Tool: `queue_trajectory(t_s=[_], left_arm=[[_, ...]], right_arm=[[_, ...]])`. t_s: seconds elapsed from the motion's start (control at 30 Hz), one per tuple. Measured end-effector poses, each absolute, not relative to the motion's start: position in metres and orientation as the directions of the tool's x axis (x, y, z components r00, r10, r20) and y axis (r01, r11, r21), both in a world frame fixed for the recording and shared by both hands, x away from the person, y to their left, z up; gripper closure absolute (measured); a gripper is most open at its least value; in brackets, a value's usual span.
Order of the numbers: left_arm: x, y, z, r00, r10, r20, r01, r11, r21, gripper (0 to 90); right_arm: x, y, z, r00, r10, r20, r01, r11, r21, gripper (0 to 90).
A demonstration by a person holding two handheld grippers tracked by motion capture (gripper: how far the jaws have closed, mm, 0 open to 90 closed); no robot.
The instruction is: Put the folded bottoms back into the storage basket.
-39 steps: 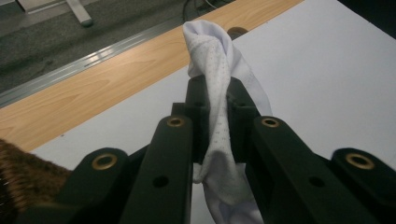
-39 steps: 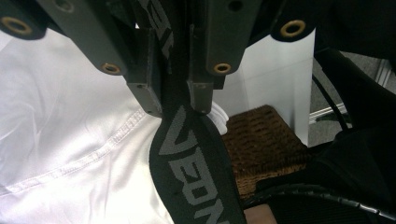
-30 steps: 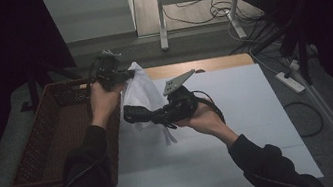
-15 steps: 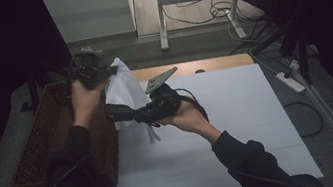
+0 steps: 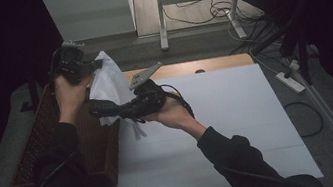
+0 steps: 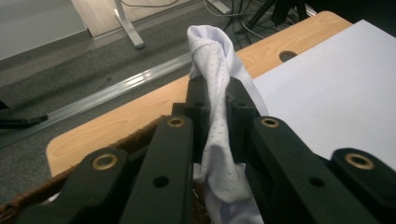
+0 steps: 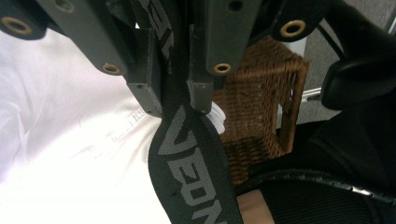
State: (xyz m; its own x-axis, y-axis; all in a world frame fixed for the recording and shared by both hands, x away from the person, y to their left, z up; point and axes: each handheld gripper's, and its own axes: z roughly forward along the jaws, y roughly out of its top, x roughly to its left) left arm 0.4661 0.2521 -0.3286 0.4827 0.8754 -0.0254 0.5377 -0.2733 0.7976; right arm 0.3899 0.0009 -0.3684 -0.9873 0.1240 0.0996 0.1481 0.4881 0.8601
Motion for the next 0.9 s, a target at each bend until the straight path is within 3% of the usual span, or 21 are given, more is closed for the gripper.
queue_trajectory(t_s=[0.9], left_arm=[[0.458, 0.305, -0.293, 0.397, 0.912, -0.102, 0.5, -0.122, 0.857, 83.5]], right_arm=[[0.396, 0.05, -0.347, -0.991, 0.112, 0.07, 0.111, 0.421, 0.9, 77.2]])
